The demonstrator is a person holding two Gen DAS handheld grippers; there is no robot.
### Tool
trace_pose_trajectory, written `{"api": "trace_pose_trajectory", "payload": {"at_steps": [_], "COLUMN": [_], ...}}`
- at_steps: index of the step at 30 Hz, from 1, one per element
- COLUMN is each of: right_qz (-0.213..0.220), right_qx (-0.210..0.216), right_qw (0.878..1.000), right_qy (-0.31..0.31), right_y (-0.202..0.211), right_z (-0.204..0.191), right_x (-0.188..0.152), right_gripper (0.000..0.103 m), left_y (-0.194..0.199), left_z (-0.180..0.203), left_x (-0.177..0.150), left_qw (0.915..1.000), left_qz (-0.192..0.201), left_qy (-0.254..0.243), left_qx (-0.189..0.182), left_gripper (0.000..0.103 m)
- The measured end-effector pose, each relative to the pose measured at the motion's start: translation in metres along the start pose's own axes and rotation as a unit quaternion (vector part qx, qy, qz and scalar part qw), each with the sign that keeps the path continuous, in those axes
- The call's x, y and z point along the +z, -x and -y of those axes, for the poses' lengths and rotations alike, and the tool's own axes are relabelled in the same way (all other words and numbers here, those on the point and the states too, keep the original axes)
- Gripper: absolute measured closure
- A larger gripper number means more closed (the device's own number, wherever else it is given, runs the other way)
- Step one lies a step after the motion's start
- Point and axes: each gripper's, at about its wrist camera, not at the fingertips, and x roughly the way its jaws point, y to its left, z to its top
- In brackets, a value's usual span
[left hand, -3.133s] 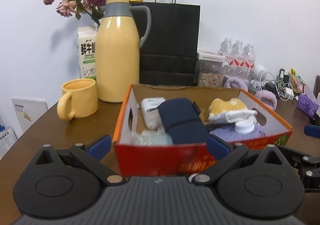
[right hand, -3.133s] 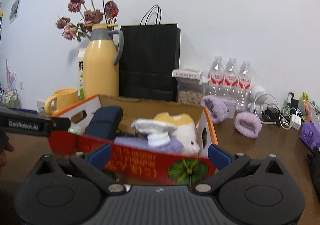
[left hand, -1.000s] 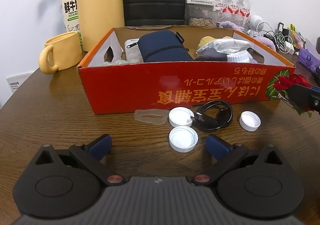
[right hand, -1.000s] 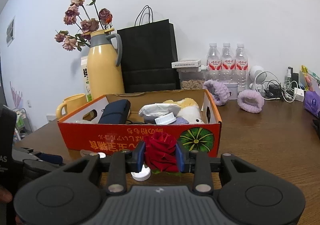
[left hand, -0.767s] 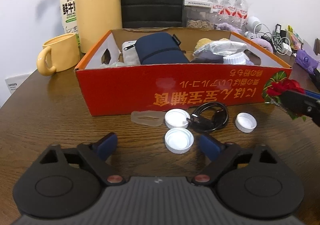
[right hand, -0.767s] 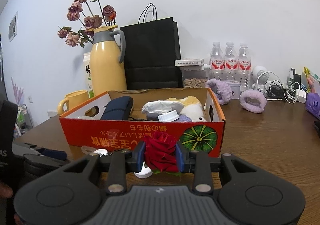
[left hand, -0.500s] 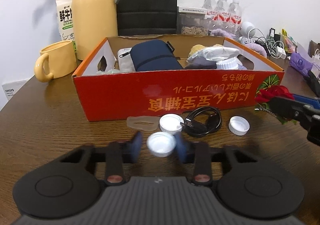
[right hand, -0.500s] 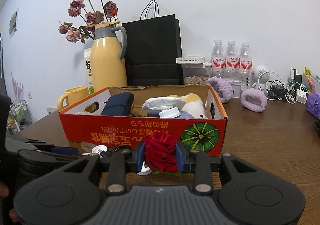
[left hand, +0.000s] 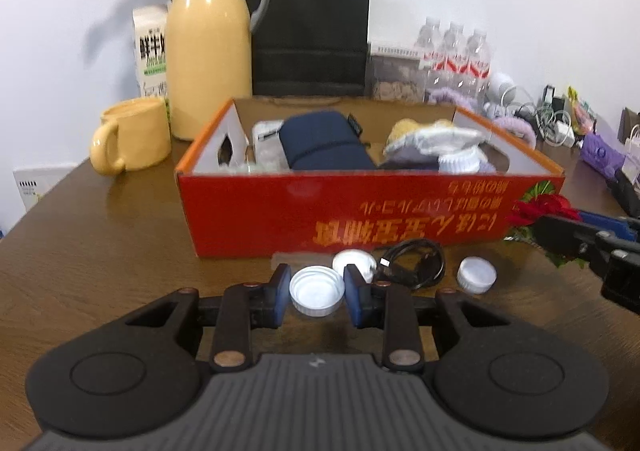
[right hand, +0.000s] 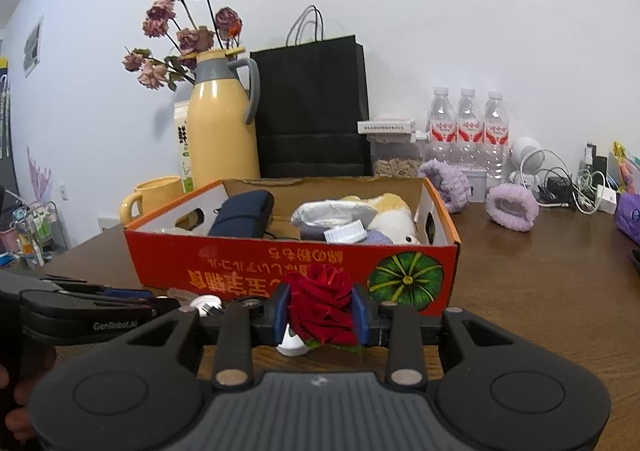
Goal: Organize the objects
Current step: 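Carry the flower and lid into the red box and open both tools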
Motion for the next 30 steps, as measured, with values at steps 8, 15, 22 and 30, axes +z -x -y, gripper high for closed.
{"api": "trace_pose_trajectory", "payload": {"at_steps": [8, 15, 22, 30], "right_qz": [0.028, 0.054, 0.045, 0.015], "right_qx": [0.024, 0.017, 0.01, -0.005], "right_qw": [0.999, 0.998, 0.999, 1.0], "right_qy": [0.017, 0.021, 0.015, 0.013], "right_y": [0.0, -0.024, -0.079, -0.127], "right_z": [-0.006, -0.008, -0.004, 0.008], "right_x": [0.029, 0.072, 0.1, 0.099], "right_gripper": [0.072, 0.072, 0.072, 0.072], "left_y": [0.022, 0.006, -0.038, -0.081], "left_z": [0.005, 0.011, 0.013, 0.013], "left_x": [0.045, 0.094, 0.122, 0.134], "left_qw": [0.9974, 0.9943, 0.9949, 0.9962], "left_qz": [0.068, 0.105, 0.096, 0.077], "left_qy": [-0.005, 0.009, 0.029, 0.037], "left_qx": [-0.021, -0.02, -0.015, -0.018], "left_gripper": [0.074, 0.074, 0.074, 0.074]}}
